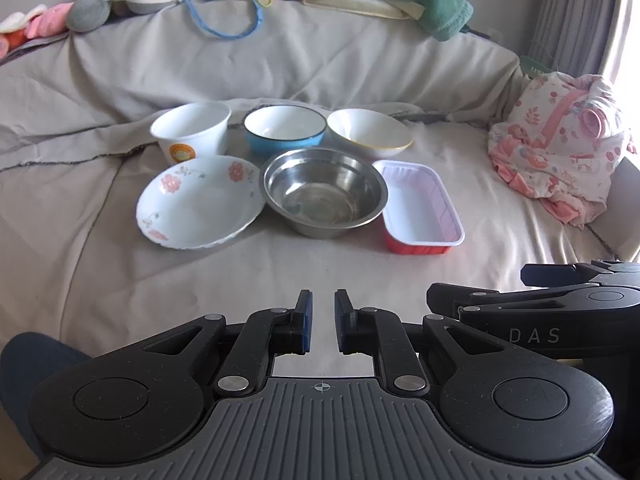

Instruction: Organize plates and bowls

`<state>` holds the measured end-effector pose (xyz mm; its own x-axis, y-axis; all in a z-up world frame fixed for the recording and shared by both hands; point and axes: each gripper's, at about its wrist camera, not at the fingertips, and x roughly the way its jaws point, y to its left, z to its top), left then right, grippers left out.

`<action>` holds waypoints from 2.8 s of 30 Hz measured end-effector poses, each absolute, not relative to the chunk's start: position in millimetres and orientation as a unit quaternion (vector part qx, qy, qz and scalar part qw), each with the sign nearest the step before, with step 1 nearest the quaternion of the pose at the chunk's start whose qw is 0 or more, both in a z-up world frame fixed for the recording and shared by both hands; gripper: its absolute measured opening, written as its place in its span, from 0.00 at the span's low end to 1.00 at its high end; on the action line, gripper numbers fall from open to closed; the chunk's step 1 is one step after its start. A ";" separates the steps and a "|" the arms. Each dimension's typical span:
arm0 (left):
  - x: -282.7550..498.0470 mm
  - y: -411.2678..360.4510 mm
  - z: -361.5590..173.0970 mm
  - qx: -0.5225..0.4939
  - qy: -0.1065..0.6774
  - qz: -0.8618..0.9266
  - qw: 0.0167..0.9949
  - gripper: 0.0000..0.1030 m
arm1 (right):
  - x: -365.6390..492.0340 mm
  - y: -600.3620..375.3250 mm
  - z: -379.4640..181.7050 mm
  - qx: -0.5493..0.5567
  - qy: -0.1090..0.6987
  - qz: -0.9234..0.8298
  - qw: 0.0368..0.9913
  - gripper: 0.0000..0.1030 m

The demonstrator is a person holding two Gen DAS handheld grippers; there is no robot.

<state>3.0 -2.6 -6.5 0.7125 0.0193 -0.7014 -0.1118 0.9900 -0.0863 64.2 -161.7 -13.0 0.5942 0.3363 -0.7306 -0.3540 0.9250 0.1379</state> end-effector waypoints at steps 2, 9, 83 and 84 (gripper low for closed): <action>2.7 -2.9 -6.6 -0.061 0.378 0.036 0.923 0.14 | 64.5 -161.6 -12.7 -0.011 0.407 0.193 0.893 1.00; 2.9 -3.7 -6.6 -0.061 0.379 0.036 0.923 0.14 | 63.9 -160.5 -11.7 -0.012 0.408 0.193 0.892 1.00; 189.6 -10.7 -103.0 -0.201 0.429 -0.044 0.879 0.14 | 249.9 -243.8 -98.0 0.109 0.444 0.113 0.882 0.79; 195.3 -12.6 -105.3 -0.195 0.433 -0.039 0.879 0.14 | 255.9 -241.5 -103.7 0.109 0.451 0.117 0.878 0.74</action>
